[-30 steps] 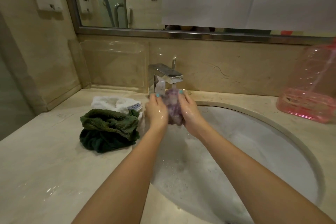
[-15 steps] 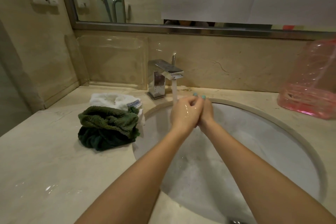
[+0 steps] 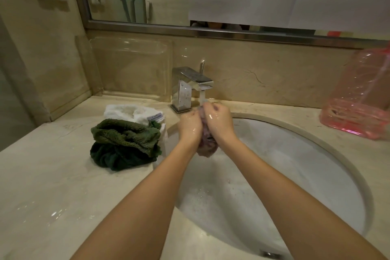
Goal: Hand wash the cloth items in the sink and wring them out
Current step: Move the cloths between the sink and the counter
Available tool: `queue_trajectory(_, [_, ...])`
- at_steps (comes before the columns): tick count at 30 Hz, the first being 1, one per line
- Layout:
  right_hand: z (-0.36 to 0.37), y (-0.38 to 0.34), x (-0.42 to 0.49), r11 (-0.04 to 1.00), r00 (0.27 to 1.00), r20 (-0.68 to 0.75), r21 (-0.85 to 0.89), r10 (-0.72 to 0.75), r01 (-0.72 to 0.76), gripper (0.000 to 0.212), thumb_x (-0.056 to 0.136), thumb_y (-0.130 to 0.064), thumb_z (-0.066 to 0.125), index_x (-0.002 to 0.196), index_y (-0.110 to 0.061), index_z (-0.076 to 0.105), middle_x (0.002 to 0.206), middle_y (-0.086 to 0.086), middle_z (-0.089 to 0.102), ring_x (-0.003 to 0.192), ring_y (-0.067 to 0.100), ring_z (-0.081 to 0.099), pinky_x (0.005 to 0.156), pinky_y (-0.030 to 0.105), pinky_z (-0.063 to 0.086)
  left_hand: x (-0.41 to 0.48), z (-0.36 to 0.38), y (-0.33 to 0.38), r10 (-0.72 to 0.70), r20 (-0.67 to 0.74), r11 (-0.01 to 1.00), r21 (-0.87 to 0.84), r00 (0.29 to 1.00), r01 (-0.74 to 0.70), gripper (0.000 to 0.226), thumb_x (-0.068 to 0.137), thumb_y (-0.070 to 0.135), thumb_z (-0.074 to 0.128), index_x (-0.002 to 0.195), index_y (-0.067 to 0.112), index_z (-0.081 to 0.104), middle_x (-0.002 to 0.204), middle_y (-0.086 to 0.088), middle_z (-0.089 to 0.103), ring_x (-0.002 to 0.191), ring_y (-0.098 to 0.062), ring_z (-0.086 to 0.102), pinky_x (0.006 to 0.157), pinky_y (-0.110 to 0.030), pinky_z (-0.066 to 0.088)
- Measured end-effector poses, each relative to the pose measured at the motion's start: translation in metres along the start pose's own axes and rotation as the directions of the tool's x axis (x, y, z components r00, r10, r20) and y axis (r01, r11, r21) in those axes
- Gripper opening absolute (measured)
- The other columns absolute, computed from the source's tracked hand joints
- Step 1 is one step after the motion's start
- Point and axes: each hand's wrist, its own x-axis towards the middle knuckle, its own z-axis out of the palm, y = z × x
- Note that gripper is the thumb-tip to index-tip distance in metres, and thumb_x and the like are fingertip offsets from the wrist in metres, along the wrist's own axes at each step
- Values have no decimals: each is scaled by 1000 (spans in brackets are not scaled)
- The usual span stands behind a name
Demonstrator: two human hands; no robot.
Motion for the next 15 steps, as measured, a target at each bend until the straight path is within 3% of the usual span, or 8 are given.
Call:
queue_trajectory(2, [-9,5,11,995,992,-83,-25,91,-93,44,98,-20,45,54,-16,47,58,2,50,59,18,46,61,31,35,-10,6,5,50,48,998,-45,998,-48,29,98,20,48,85,5,69,82,-11,69,78,-22,65,66,-30,49])
queue_trajectory(5, [-16,12,19,989,980,-142,-23,140,-145,43,100,-23,42,59,-14,49,65,5,54,70,25,52,65,32,37,-15,9,7,157,98,987,-56,983,-152,40,98,18,51,58,13,54,52,2,55,54,-13,50,53,-25,37])
queue_trajectory(7, [-15,13,14,995,986,-144,-47,82,-90,44,102,-25,40,60,-14,50,64,3,55,68,23,52,63,32,37,-14,7,6,210,113,978,-31,971,-208,48,99,23,52,52,15,47,45,5,46,48,-12,44,52,-26,33])
queue_trajectory(10, [-9,12,2,999,996,-80,-10,-38,37,44,101,-26,44,58,-17,48,57,-1,51,58,15,47,57,31,36,-9,2,8,227,78,973,31,971,-230,48,101,33,49,70,0,64,62,-14,59,62,-24,55,61,-34,44])
queue_trajectory(12, [-5,13,-4,997,997,-10,21,-77,77,46,98,-22,49,53,-19,41,51,-4,42,55,14,39,56,31,32,-1,-1,6,142,28,988,55,989,-144,44,102,32,46,74,4,66,74,-15,65,75,-27,61,73,-41,52])
queue_trajectory(15, [-2,16,-6,996,992,98,1,-85,86,48,95,-16,50,49,-20,36,47,-5,34,52,12,32,55,30,26,5,-5,1,1,24,998,64,1000,-3,43,103,36,42,72,15,63,81,-10,66,86,-28,63,78,-39,51])
